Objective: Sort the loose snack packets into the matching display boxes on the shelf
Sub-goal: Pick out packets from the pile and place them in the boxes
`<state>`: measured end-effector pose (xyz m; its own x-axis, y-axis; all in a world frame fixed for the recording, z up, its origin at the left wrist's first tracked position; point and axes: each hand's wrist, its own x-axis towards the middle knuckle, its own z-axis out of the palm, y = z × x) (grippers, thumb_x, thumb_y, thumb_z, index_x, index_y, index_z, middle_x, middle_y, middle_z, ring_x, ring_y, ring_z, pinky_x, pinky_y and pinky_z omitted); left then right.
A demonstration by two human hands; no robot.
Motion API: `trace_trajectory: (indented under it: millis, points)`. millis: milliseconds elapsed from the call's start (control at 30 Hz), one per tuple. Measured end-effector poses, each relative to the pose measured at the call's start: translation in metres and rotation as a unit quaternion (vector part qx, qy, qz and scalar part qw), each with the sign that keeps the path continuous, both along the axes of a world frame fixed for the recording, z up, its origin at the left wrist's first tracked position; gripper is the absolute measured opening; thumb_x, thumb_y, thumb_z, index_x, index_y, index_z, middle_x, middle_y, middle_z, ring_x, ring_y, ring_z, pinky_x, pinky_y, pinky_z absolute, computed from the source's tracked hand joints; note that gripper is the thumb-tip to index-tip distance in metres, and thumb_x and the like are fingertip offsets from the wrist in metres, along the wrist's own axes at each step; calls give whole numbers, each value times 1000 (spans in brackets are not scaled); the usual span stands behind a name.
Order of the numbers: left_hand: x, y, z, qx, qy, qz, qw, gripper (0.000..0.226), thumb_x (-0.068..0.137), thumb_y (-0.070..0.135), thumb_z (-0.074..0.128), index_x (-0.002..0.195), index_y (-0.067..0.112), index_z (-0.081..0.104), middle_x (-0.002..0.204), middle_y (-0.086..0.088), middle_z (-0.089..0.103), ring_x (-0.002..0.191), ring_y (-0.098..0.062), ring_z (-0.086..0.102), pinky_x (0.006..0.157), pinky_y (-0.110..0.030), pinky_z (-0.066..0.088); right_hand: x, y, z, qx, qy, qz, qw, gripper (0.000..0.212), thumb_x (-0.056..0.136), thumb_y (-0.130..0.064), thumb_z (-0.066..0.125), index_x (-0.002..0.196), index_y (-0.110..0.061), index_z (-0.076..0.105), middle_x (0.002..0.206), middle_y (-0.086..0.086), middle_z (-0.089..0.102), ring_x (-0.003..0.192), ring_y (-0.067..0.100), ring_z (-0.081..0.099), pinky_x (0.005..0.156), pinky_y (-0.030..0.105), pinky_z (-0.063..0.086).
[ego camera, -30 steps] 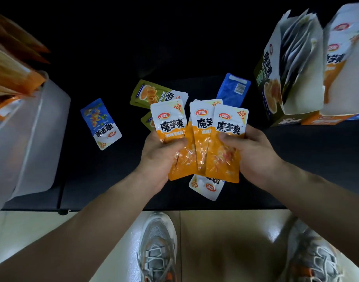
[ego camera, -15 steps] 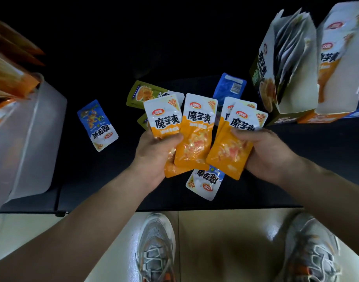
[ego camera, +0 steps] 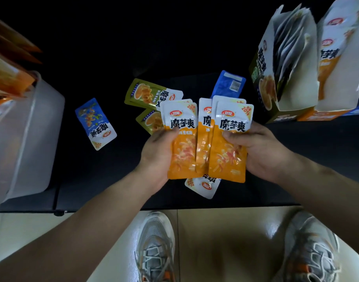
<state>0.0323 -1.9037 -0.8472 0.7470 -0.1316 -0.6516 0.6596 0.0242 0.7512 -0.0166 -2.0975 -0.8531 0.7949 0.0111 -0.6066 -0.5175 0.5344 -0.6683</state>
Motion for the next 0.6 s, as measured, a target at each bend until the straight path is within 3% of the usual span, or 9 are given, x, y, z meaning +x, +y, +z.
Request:
trace_trajectory:
  millis: [133, 267, 400, 500, 600]
  points:
    - [-6, -1, -4, 60, -104, -76, 990, 26, 94, 26, 68, 120, 28, 63, 109, 6, 76, 101, -14, 73, 90, -45, 59, -3, 5, 3, 33, -1, 25, 999, 51, 81, -6, 63, 131, -15, 60, 119, 6, 73, 108, 24, 71, 89, 48, 55]
    - [-11, -3, -5, 51, -93, -74, 992, 20, 95, 29, 67, 114, 33, 65, 107, 7, 76, 98, -14, 74, 90, -50, 59, -4, 12, 8, 52, -24, 40, 998, 42, 88, -4, 57, 129, -16, 61, 119, 8, 72, 108, 25, 71, 85, 44, 59]
    - [-17, -14, -2, 1, -53, -58, 997, 27, 93, 40, 67, 118, 30, 64, 108, 2, 77, 100, -19, 74, 94, -51, 57, -4, 24, 6, 60, -12, -31, 998, 40, 89, 0, 59, 127, -8, 61, 114, 16, 73, 102, 31, 72, 86, 47, 58]
    - [-24, -27, -2, -8, -49, -112, 993, 47, 78, 44, 73, 122, 29, 63, 108, -1, 76, 100, -21, 74, 89, -48, 59, -7, 32, 1, 14, -9, -51, 999, 54, 73, -10, 66, 127, -9, 63, 114, 19, 72, 105, 36, 70, 95, 54, 53]
    - [-24, -33, 0, 0, -73, -180, 981, 45, 80, 37, 70, 123, 28, 61, 112, 0, 75, 105, -23, 72, 93, -50, 57, -12, 25, -1, -2, -20, -52, 998, 55, 71, -14, 61, 125, -11, 65, 117, 21, 70, 109, 38, 68, 99, 60, 50]
